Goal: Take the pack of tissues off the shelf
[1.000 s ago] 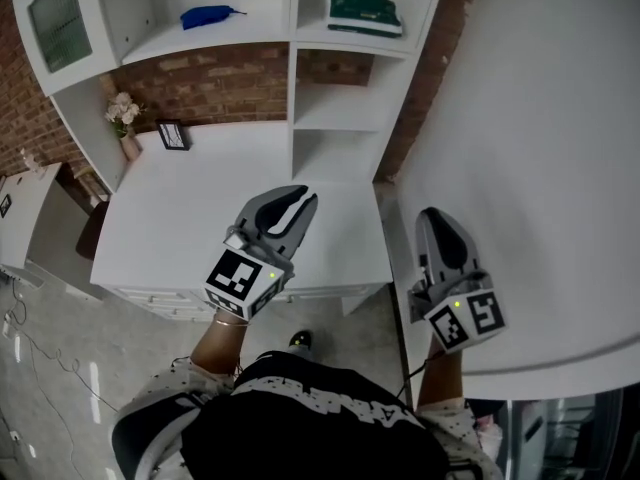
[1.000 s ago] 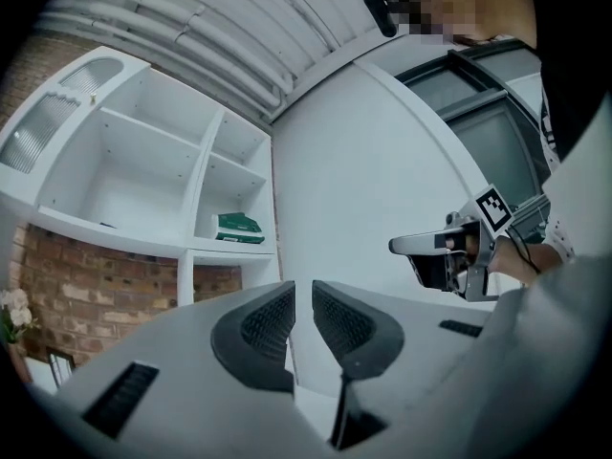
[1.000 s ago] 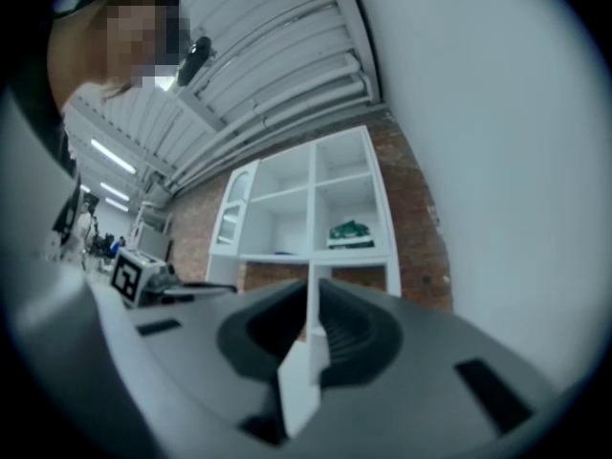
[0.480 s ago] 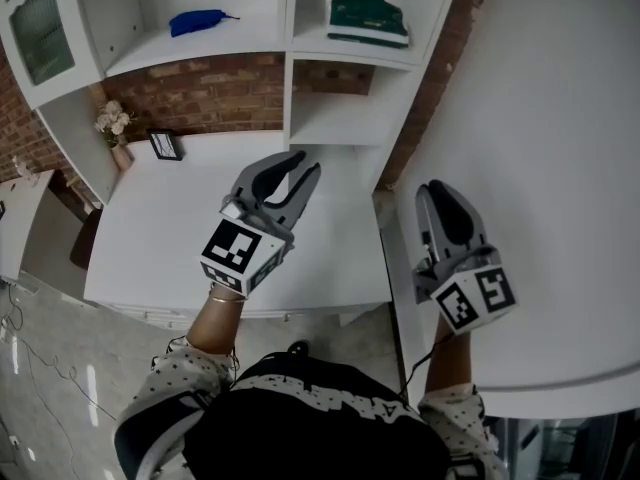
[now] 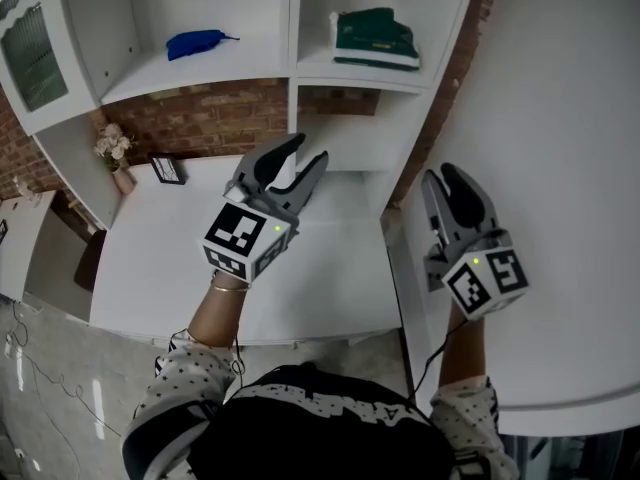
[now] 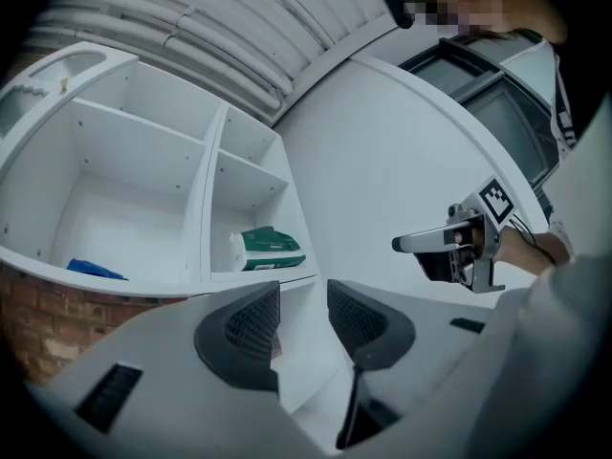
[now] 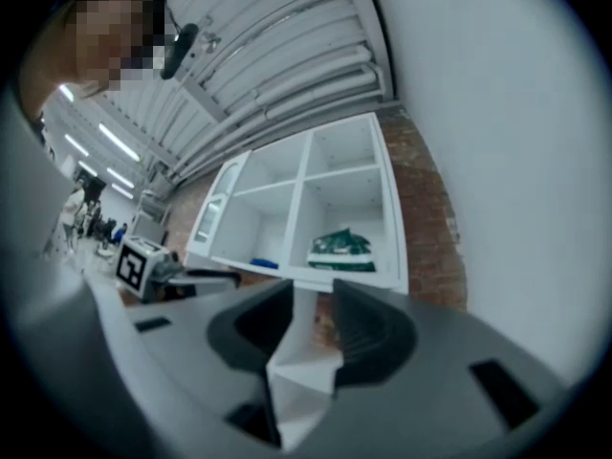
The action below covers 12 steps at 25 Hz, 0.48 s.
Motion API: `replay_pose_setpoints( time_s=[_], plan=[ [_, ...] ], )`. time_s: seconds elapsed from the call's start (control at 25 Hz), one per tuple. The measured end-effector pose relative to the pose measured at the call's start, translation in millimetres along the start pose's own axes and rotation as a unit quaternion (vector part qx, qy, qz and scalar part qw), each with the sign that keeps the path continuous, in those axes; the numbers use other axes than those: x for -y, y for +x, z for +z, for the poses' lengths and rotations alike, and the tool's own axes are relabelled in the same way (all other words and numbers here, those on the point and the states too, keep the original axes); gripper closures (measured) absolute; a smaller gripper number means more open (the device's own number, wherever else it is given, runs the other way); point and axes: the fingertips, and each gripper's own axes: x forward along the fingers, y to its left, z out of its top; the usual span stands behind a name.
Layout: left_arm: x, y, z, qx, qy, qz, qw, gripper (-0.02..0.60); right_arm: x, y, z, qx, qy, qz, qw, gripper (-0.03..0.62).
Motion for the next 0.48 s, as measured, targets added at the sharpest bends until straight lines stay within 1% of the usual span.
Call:
replay_pose_setpoints(
  time_s=[0.16,0.32,0.4,0.48],
  plan=[
    [-17.0,18.2,1.3,-0.003,0.007,0.002,1.0,0.386,13.4,21.0,5.8,0.004,-0.004,-0.004,1.0,0.45],
    [-29.3,34.4,6.9,-0.006,0.005,0.007,0.9999,0.367,29.1,40.9,11.8,0.007,-0.011,-0.003,1.0,0.441],
    [-37.4,41.8,9.3,-0.011,0.004,0.013,0.9998,0.36,37.5,51.5,14.1,0.01,-0.017,-0.002,1.0,0.441],
    [-47.1,48.2,15.4,-0.006,0.005,0.023,0.9997,0.36,45.1,62.2,15.4,0.011,-0.015,0.003,1.0,0.439]
  ],
)
